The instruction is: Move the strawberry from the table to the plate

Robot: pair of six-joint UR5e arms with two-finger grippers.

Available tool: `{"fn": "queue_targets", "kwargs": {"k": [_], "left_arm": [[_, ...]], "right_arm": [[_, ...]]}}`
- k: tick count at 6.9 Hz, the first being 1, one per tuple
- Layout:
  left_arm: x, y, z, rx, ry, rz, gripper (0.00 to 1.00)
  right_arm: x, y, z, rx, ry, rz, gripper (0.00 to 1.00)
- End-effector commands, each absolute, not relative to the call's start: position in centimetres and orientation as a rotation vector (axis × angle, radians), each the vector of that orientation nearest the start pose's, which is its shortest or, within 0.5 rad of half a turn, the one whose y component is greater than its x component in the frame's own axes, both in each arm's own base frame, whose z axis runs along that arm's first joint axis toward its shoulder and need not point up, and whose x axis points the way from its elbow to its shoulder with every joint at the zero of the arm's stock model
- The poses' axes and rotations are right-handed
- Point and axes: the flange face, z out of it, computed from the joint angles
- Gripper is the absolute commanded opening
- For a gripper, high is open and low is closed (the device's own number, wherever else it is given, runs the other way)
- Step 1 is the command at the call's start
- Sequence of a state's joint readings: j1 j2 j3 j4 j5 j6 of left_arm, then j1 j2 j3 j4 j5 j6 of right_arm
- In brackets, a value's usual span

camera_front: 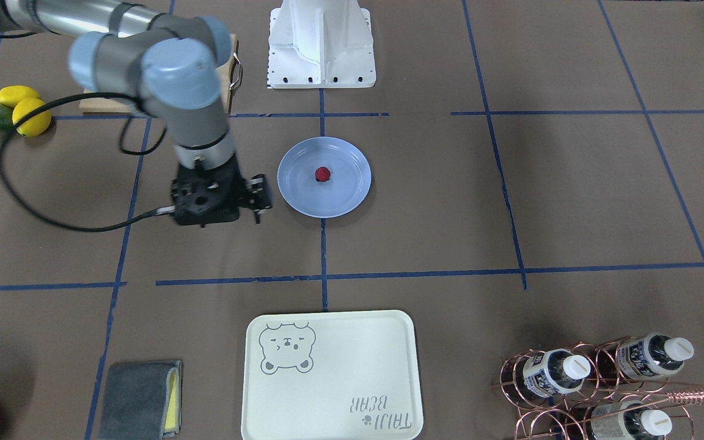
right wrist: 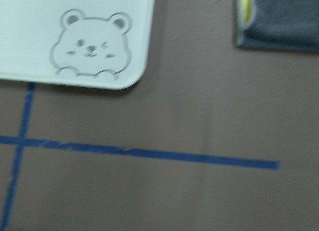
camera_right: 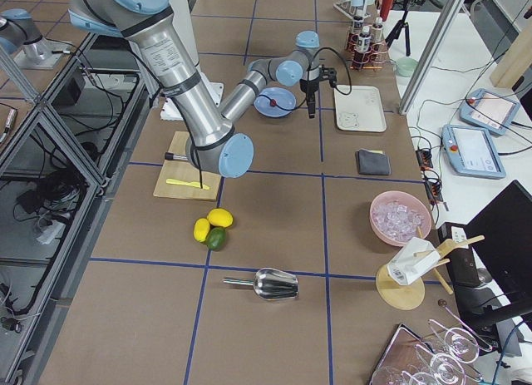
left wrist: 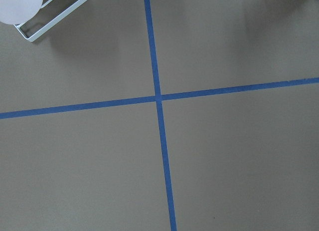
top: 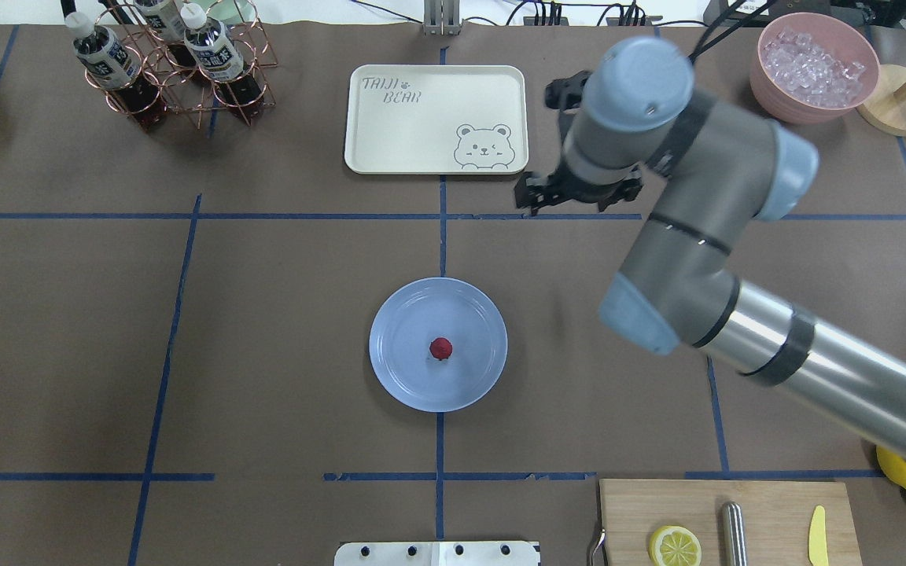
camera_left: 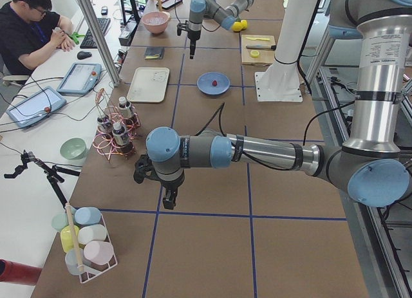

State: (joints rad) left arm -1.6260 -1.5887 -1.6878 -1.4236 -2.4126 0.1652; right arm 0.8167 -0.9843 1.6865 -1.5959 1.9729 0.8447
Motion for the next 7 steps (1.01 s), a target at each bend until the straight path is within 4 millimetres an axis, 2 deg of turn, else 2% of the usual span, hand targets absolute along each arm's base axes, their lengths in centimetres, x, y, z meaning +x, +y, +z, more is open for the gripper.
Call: {"fn": "queue_targets", "kwargs": {"k": [1,2,3,4,5,6,7], "left_arm": [[-8.6,-49.1,60.6,0.074,0.835,0.098,1.00],[-8.6,-49.1,60.5,0.075,0.833,0.099,1.00],[-8.6,-49.1,60.5,0.076,0.833,0.100,1.00],[-8.6,-49.0,60.5,0.077,0.835,0.100,1.00],[-8.6,-49.1,60.1,0.084,0.832,0.103,1.00],[-8.6,-49.0,60.2,0.083,0.834,0.104,1.00],[-8.6,-48.9,60.3,0.079,0.834,0.102,1.00]], "right_arm": [[-20.5,-60.8,39.0,0.226,-0.688,-0.246,1.00],[-12.8,-60.5,45.0,0.207,-0.684,-0.275,1.00],[-6.6,-57.6,51.3,0.160,-0.678,-0.225,1.00],[-3.7,-53.4,57.7,0.094,-0.651,-0.221,1.00],[1.5,-49.2,63.9,0.101,-0.566,-0.227,1.00],[5.8,-48.0,66.1,0.138,-0.545,-0.180,1.00],[5.2,-46.6,67.5,0.094,-0.664,-0.154,1.00]]}}
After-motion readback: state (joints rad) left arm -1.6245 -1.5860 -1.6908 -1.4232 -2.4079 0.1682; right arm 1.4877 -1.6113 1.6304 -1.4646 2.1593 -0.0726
